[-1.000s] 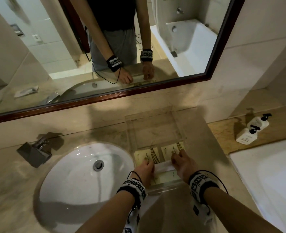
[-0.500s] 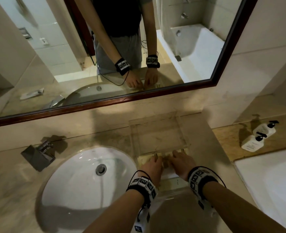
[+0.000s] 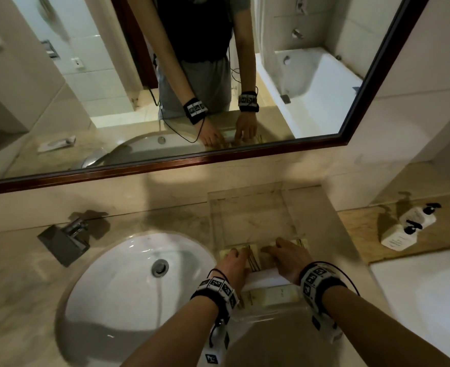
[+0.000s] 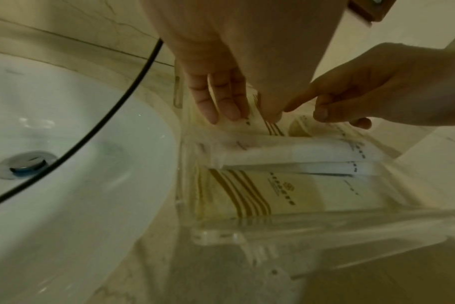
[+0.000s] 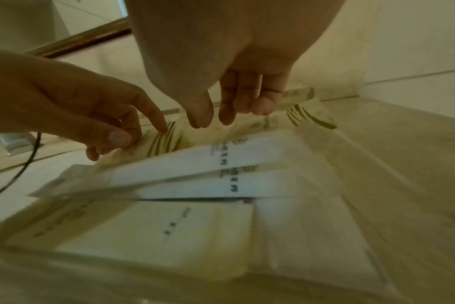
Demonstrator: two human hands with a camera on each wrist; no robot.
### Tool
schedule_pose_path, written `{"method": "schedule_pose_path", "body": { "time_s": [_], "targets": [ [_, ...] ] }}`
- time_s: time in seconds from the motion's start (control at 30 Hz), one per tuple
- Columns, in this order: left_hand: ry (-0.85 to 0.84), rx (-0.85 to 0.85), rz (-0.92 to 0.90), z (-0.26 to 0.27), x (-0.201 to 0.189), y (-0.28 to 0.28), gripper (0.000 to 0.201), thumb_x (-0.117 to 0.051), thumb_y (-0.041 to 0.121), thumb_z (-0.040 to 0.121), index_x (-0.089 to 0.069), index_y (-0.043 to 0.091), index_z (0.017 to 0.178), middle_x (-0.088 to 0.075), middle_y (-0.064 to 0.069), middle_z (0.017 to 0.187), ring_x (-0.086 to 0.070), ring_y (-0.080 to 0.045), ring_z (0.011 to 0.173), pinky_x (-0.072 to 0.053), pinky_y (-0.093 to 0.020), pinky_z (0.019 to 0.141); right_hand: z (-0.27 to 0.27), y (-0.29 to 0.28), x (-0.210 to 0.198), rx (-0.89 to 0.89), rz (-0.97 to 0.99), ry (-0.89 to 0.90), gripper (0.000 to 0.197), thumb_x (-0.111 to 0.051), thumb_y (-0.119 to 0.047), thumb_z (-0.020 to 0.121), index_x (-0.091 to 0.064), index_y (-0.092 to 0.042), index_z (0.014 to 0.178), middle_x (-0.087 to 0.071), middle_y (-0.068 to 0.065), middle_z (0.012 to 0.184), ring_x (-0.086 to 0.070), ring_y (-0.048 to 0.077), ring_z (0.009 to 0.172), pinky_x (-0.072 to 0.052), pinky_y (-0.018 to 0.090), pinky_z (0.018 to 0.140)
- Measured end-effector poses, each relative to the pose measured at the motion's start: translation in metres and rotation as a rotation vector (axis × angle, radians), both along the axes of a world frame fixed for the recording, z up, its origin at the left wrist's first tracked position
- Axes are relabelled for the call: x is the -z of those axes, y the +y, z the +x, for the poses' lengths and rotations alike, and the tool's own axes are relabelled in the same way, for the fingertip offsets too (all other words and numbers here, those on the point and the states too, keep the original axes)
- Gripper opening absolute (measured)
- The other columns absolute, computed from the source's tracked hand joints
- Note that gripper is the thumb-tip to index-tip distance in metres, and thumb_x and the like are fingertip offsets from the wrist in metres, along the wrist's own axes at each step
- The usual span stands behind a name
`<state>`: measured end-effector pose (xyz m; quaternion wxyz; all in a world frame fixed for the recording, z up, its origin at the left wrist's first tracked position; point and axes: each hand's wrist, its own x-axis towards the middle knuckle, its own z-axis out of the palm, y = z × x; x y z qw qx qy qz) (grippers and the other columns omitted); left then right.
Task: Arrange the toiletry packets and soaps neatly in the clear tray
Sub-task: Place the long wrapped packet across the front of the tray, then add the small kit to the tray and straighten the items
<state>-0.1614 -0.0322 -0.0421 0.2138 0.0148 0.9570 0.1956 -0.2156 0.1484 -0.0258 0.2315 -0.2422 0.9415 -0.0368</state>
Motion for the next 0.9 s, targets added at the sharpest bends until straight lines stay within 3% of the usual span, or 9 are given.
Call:
{"method": "schedule_pose_path", "body": {
  "time_s": [0.17, 0.27, 0.37, 0.57, 0.67, 0.8, 0.9],
  "targets": [
    [0.11, -0.149, 0.131, 0.021, -0.016, -0.024, 0.033, -0.042, 0.028, 0.098, -0.045, 0.019, 0.13, -0.054, -0.007, 0.129, -0.06, -0.029, 0.108, -0.05, -0.036, 0.091, 0.018, -0.03, -0.015, 0.083, -0.174, 0.114, 0.033, -0.045, -0.015, 0.093, -0.057, -0.024, 0.122, -0.053, 0.003, 0.116, -0.059, 0.026, 0.094, -0.049, 0.033, 0.071],
    [0.146, -0.231, 0.173, 0.046, -0.022, -0.048, 0.029, -0.042, 0.028, 0.098, -0.047, 0.022, 0.126, -0.059, -0.006, 0.121, -0.061, -0.026, 0.104, -0.05, -0.035, 0.09, 0.037, -0.044, -0.019, 0.202, -0.195, 0.131, 0.02, -0.043, -0.016, 0.092, -0.06, -0.017, 0.103, -0.055, 0.003, 0.105, -0.059, 0.026, 0.088, -0.051, 0.036, 0.073],
    [0.176, -0.312, 0.164, 0.075, -0.024, -0.077, 0.028, -0.042, 0.025, 0.099, -0.049, 0.021, 0.125, -0.061, -0.005, 0.118, -0.06, -0.023, 0.104, -0.048, -0.032, 0.091, 0.058, -0.057, -0.023, 0.229, -0.181, 0.056, 0.017, -0.043, -0.019, 0.094, -0.059, -0.013, 0.096, -0.058, 0.006, 0.101, -0.059, 0.027, 0.091, -0.048, 0.035, 0.077],
    [0.181, -0.569, 0.133, 0.149, -0.03, -0.169, 0.024, -0.046, 0.022, 0.096, -0.052, 0.023, 0.12, -0.065, -0.005, 0.11, -0.062, -0.024, 0.099, -0.051, -0.033, 0.086, 0.1, -0.164, -0.028, -0.021, -0.208, -0.077, 0.019, -0.046, -0.017, 0.091, -0.063, -0.016, 0.099, -0.063, 0.004, 0.105, -0.059, 0.023, 0.097, -0.046, 0.031, 0.084],
    [0.178, -0.689, 0.12, 0.193, -0.032, -0.224, 0.024, -0.045, 0.022, 0.096, -0.053, 0.021, 0.119, -0.064, -0.006, 0.111, -0.061, -0.025, 0.102, -0.05, -0.035, 0.088, 0.127, -0.243, -0.032, -0.146, -0.239, -0.109, 0.019, -0.046, -0.016, 0.091, -0.064, -0.017, 0.097, -0.065, 0.003, 0.101, -0.06, 0.023, 0.092, -0.047, 0.029, 0.08],
    [0.149, -0.913, 0.077, 0.268, -0.031, -0.313, 0.024, -0.042, 0.022, 0.096, -0.054, 0.021, 0.118, -0.065, -0.006, 0.112, -0.062, -0.027, 0.099, -0.05, -0.032, 0.082, 0.174, -0.356, -0.032, -0.329, -0.242, -0.185, 0.016, -0.046, -0.013, 0.091, -0.062, -0.017, 0.093, -0.063, 0.003, 0.092, -0.058, 0.018, 0.078, -0.051, 0.03, 0.074],
    [0.093, -1.083, 0.018, 0.327, -0.023, -0.379, 0.028, -0.043, 0.018, 0.094, -0.054, 0.02, 0.12, -0.064, -0.006, 0.118, -0.062, -0.025, 0.103, -0.049, -0.029, 0.085, 0.207, -0.433, -0.028, -0.434, -0.22, -0.216, 0.019, -0.047, -0.016, 0.091, -0.063, -0.017, 0.1, -0.067, 0.004, 0.103, -0.061, 0.021, 0.09, -0.048, 0.028, 0.077]
  ]
}}
